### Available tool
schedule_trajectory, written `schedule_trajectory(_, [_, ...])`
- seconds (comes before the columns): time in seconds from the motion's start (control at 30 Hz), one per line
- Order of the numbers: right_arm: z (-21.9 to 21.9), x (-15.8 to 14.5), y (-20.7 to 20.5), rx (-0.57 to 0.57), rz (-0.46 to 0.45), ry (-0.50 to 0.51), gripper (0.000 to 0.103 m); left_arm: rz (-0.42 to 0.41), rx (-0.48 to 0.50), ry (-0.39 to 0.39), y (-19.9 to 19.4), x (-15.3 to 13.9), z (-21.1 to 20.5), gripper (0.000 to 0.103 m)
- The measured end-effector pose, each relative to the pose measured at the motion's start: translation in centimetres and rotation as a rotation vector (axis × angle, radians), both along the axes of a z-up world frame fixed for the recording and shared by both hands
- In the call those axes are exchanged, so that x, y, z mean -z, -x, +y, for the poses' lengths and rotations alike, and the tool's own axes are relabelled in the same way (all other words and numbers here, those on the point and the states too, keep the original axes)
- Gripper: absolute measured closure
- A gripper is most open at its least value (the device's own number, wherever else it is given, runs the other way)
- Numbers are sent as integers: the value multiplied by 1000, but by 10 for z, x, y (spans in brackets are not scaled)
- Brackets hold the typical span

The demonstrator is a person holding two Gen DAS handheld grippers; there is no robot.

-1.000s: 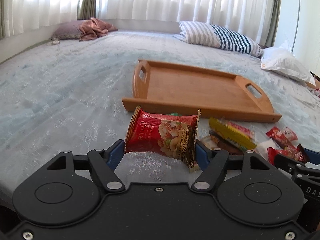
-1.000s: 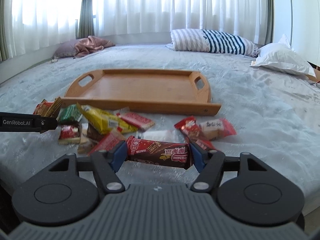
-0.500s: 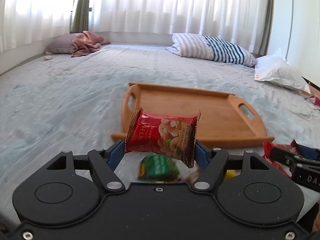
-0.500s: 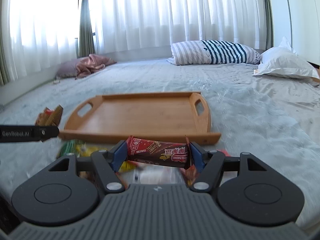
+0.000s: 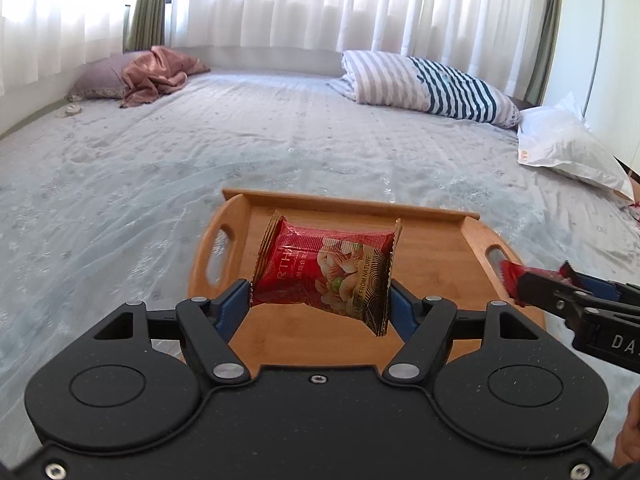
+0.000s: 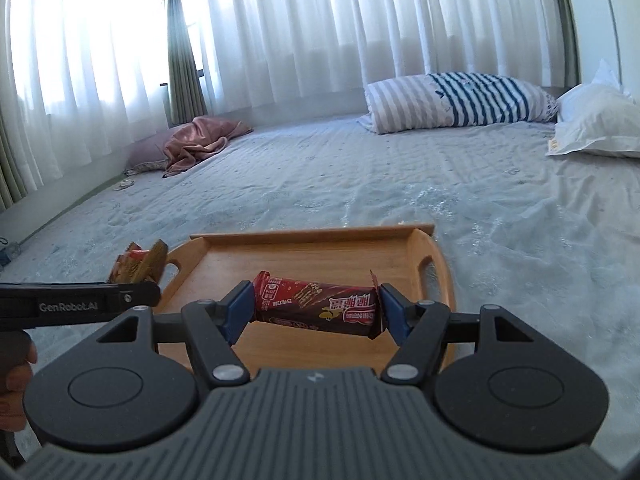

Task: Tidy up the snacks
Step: 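Carry the red nut bag over the tray while right tool carries the chocolate bar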

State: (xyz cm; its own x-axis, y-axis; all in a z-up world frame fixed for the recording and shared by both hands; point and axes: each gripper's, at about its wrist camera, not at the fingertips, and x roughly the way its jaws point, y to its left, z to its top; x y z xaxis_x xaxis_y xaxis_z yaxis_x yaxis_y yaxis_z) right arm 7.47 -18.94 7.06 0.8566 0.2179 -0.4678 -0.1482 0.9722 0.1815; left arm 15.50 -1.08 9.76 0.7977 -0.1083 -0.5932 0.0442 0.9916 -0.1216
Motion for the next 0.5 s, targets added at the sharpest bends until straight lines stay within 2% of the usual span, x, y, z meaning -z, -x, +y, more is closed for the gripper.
schedule_trajectory(0.3, [6, 26, -58, -33, 93, 64, 33, 96, -18, -15, -62, 25, -11, 33])
schedule_trajectory(0.5, [2, 43, -68, -37, 149, 32, 33, 148, -34, -32, -72, 50, -11, 33])
